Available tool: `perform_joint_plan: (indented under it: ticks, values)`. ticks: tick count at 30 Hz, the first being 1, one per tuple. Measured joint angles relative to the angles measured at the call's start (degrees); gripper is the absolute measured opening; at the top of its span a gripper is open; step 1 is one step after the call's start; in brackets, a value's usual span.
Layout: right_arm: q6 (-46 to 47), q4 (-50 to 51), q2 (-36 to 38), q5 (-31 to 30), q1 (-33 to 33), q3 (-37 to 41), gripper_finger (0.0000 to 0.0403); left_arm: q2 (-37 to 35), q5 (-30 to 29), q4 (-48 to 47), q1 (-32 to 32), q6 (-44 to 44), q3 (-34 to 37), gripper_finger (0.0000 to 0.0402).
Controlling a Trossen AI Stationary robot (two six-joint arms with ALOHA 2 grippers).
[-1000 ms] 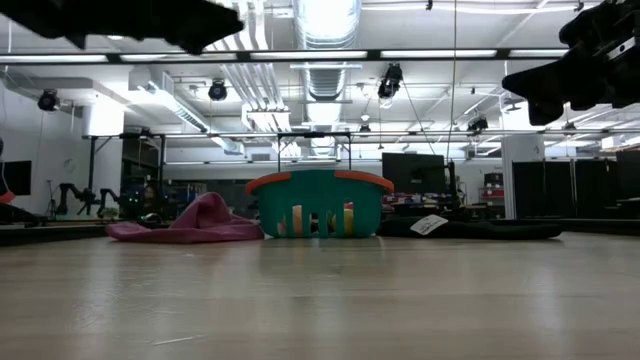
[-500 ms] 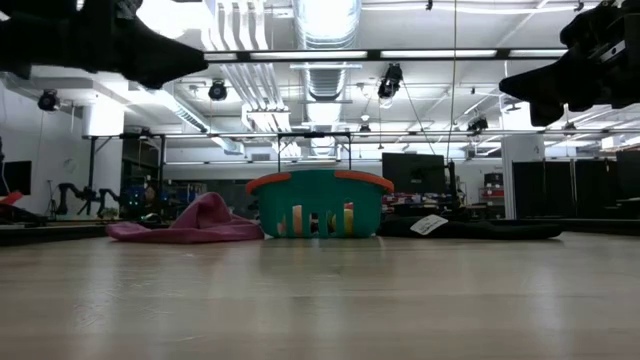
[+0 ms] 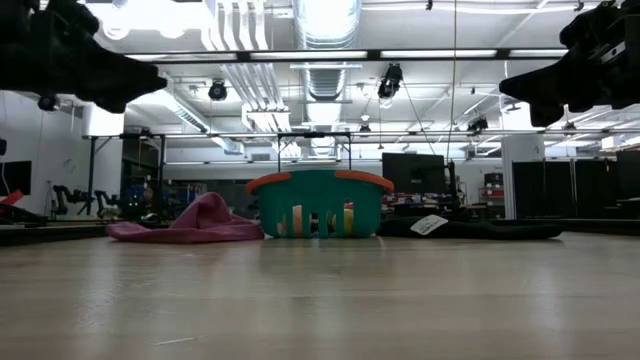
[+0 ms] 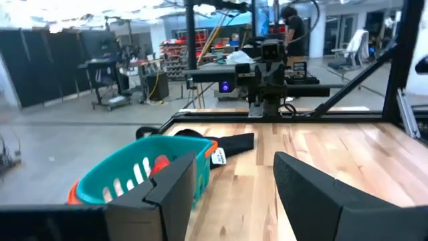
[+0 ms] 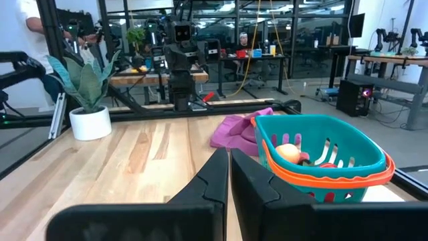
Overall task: Pick and placing Produce into tupperware
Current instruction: Return to Home Position
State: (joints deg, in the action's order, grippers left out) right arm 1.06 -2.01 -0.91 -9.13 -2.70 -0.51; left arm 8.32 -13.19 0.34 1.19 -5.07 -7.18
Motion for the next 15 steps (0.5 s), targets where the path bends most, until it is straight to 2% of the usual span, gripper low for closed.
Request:
perform_joint_plan:
  ticks: [4,7,11,15]
  values:
    - [0.00,0.07,0.01,0.03,0.00,0.00,0.0009,-7.71,-0.13,-7.93,0.11,2.83,0.24,0.0182]
    - [0.00,0.14,-0.02,0.08,0.00,-0.02,0.0009,-6.48,0.39,-8.88,0.15,3.00,0.90,0.0158]
    - [0.00,0.18,-0.55,0.07,0.00,-0.02,0.0009,-4.81,1.49,-7.97,0.16,3.30,2.52,0.0105]
    - [-0.02,0.22,-1.09,0.07,0.00,-0.04,0.0009,-6.90,10.81,-1.45,0.21,3.49,5.81,0.0040]
